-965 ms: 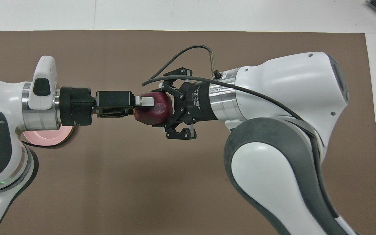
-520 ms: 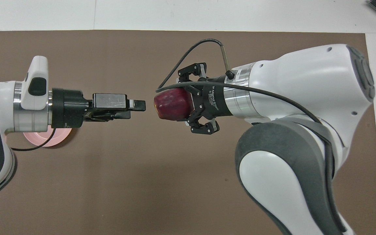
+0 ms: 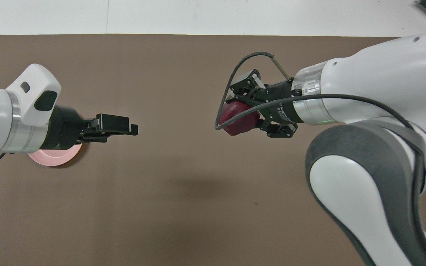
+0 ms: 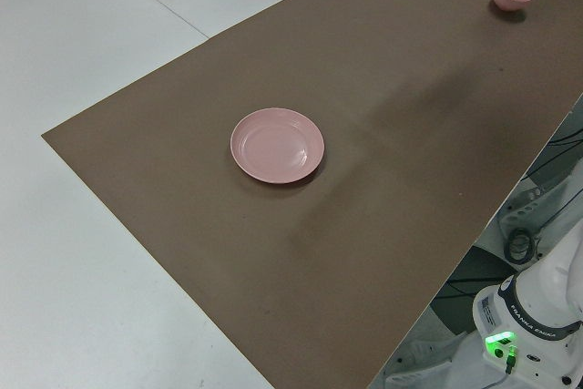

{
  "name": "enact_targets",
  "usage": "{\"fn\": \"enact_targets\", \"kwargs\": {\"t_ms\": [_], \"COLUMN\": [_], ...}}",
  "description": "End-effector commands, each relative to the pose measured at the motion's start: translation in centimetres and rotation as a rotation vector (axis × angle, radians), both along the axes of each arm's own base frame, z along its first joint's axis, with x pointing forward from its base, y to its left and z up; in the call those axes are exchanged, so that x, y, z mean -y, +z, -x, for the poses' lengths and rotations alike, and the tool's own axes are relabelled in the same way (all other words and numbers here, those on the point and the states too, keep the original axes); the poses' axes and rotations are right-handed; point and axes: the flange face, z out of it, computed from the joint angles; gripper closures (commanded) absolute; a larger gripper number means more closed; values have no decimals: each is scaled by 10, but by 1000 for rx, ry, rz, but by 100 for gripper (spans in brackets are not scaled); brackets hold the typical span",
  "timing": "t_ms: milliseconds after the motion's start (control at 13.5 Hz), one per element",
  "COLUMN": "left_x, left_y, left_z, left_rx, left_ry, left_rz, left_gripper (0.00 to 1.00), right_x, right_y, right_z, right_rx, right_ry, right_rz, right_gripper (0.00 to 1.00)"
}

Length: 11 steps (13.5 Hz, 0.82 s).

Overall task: Move apple from plate to bowl
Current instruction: 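Carry the apple with the right gripper over the pink bowl while the left gripper retracts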

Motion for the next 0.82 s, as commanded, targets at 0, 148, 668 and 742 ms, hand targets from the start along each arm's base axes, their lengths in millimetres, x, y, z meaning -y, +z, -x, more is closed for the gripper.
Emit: {"fn": "enact_targets", "kwargs": {"t_ms": [0, 148, 668, 742], "left_x": [-15, -24, -92, -102], "left_y": [4, 4, 43, 52], "left_z": [1, 2, -13, -15], "left_rx": [11, 18, 41, 9], "left_ry": [-18, -37, -67, -63], "left_rz": [-163, -272, -447, -446], "left_gripper": [0, 0, 0, 0], "right_x": [23, 31, 89, 104], "right_y": [3, 7, -2, -10], "right_z": [3, 6, 22, 25], "right_rx": [63, 129, 82, 67], "right_ry": [106, 148, 306, 297], "right_rz": [127, 318, 643, 658], "right_gripper": [100, 100, 100, 100]}}
